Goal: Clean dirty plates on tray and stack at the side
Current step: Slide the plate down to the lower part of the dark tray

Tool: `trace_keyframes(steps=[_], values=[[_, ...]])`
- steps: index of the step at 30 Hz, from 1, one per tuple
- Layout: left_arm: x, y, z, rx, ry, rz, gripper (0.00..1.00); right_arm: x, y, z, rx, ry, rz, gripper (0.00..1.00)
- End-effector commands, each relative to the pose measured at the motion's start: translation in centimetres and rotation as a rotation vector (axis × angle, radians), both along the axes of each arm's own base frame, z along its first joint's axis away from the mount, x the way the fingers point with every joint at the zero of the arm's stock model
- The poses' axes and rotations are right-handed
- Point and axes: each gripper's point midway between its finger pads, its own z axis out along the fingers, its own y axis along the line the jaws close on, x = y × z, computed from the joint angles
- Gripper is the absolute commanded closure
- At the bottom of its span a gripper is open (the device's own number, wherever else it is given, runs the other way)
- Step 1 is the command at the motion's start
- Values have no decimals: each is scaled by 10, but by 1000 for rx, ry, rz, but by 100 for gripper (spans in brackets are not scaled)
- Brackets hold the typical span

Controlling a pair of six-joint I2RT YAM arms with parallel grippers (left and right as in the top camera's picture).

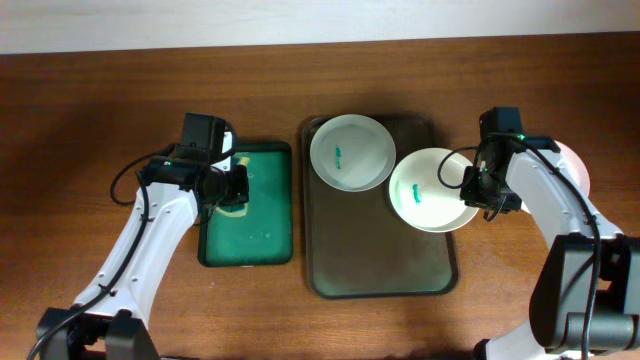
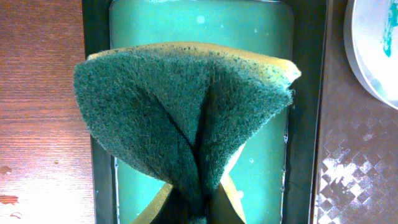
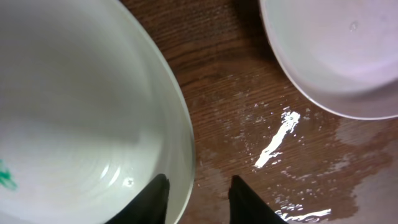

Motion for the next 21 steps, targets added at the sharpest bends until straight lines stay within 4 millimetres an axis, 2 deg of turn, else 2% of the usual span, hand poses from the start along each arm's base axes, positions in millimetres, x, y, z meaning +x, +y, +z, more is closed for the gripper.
trace_keyframes(steps=[1, 5, 6, 7, 8, 12, 14, 18, 21], values=[[0, 0, 9, 5, -25, -17, 100, -5, 3, -11, 16, 15, -2, 69], [0, 0, 9, 5, -25, -17, 100, -10, 4, -21, 17, 20, -2, 75], [0, 0, 9, 5, -25, -17, 100, -11, 4, -22, 16, 21, -1, 80], [0, 0, 9, 5, -26, -16, 100, -11, 4, -22, 16, 22, -1, 93], [1, 0, 9, 5, -28, -16, 100, -11, 4, -21, 17, 20, -1, 96], [1, 0, 9, 5, -28, -16, 100, -15, 14, -1, 72, 31, 3, 96], [1, 0, 9, 5, -29, -16, 100, -23, 19, 7, 103, 51, 4, 96], [1, 0, 9, 5, -29, -17, 100, -39, 22, 7, 116, 112, 2, 96], [1, 0, 9, 5, -28, -17, 100, -40, 39, 8, 214, 118, 73, 96]])
